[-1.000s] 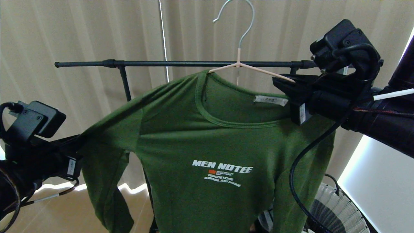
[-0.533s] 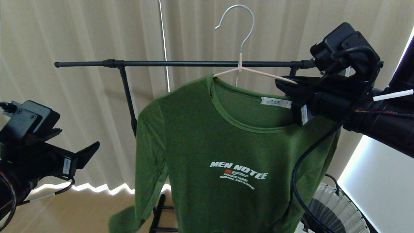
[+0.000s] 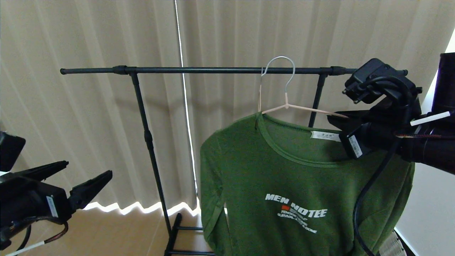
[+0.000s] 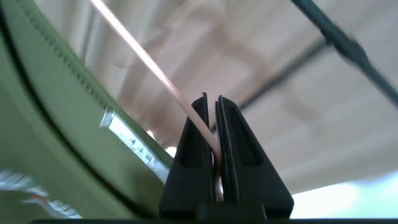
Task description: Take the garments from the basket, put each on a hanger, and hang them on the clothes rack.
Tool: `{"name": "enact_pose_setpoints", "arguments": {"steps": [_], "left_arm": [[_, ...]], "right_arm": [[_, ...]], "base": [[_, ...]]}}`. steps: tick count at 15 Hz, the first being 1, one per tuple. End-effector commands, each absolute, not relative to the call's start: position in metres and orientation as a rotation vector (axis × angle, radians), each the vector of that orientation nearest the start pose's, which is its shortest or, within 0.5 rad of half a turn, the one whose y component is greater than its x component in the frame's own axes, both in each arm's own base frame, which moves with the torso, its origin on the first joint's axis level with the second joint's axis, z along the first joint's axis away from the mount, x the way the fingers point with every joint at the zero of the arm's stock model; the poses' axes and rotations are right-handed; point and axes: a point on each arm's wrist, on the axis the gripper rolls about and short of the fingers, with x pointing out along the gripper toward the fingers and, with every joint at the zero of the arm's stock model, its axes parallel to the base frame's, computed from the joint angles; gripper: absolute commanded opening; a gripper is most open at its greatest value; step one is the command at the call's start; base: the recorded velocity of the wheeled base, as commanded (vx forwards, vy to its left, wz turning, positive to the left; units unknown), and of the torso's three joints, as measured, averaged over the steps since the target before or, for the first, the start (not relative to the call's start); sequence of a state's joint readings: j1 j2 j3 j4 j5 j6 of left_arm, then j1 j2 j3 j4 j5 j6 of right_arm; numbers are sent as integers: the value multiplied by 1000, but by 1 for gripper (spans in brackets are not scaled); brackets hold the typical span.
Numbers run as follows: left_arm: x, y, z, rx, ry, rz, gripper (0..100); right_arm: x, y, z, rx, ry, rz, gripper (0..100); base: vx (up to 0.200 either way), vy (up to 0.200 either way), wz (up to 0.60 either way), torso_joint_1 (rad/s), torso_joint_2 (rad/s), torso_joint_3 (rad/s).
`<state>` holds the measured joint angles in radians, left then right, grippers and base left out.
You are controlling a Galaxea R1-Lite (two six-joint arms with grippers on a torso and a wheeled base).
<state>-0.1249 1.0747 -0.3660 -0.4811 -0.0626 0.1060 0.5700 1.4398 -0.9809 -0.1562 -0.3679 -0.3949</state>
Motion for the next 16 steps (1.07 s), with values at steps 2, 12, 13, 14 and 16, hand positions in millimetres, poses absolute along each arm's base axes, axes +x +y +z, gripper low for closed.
{"name": "enact_pose_setpoints", "arguments": {"steps": [2, 12, 13, 14, 16], "left_arm": [[120, -17, 176, 101, 207, -203, 100], [122, -17, 179, 96, 188, -200, 100], [122, -17, 179, 96, 188, -200, 100], [121, -17, 179, 95, 186, -200, 100], [121, -17, 179, 94, 186, -198, 100]], "right_arm": [[219, 114, 258, -530, 262, 190, 0], [219, 113, 259, -514, 255, 186, 0], [219, 113, 259, -514, 255, 186, 0], [219, 113, 259, -514, 254, 186, 0], [220, 113, 258, -515, 259, 186, 0]], "base": [[0, 0, 0, 0, 0, 0], [0, 0, 0, 0, 0, 0], [0, 0, 0, 0, 0, 0], [0, 0, 0, 0, 0, 0], [0, 100, 0, 1, -1, 1]]}}
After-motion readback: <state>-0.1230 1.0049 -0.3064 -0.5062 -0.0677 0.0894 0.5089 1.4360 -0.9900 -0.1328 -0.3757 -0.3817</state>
